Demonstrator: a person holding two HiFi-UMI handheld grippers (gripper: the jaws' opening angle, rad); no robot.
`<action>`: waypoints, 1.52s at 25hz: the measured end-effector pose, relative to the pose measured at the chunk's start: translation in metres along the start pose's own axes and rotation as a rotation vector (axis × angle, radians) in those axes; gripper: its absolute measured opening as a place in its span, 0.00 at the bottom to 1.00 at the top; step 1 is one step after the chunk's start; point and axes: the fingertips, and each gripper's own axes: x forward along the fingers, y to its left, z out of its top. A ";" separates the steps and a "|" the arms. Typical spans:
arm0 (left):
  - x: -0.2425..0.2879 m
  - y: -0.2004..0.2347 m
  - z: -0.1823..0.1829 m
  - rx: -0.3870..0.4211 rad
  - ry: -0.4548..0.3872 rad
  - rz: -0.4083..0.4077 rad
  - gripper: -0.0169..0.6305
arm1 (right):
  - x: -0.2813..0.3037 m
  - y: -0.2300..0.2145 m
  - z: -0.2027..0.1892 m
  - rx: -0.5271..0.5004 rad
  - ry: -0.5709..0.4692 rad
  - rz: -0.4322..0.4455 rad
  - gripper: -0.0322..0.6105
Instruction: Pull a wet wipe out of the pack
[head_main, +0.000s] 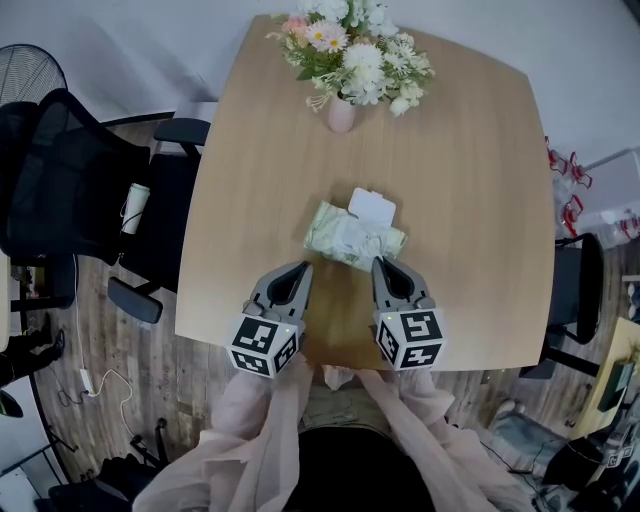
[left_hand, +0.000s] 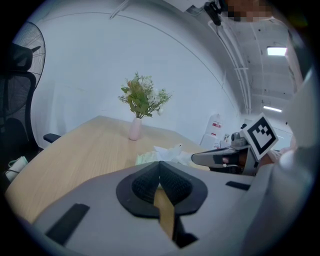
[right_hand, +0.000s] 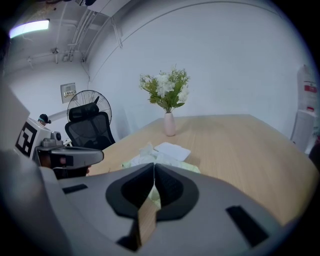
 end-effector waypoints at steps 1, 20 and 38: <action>-0.001 -0.001 0.000 0.001 -0.002 0.000 0.04 | -0.001 0.001 0.000 -0.001 -0.002 0.001 0.07; -0.010 -0.014 0.002 0.023 -0.013 -0.008 0.04 | -0.023 0.001 -0.003 0.014 -0.027 -0.012 0.07; -0.016 -0.029 0.004 0.038 -0.026 -0.013 0.04 | -0.042 -0.002 -0.004 0.021 -0.044 -0.018 0.07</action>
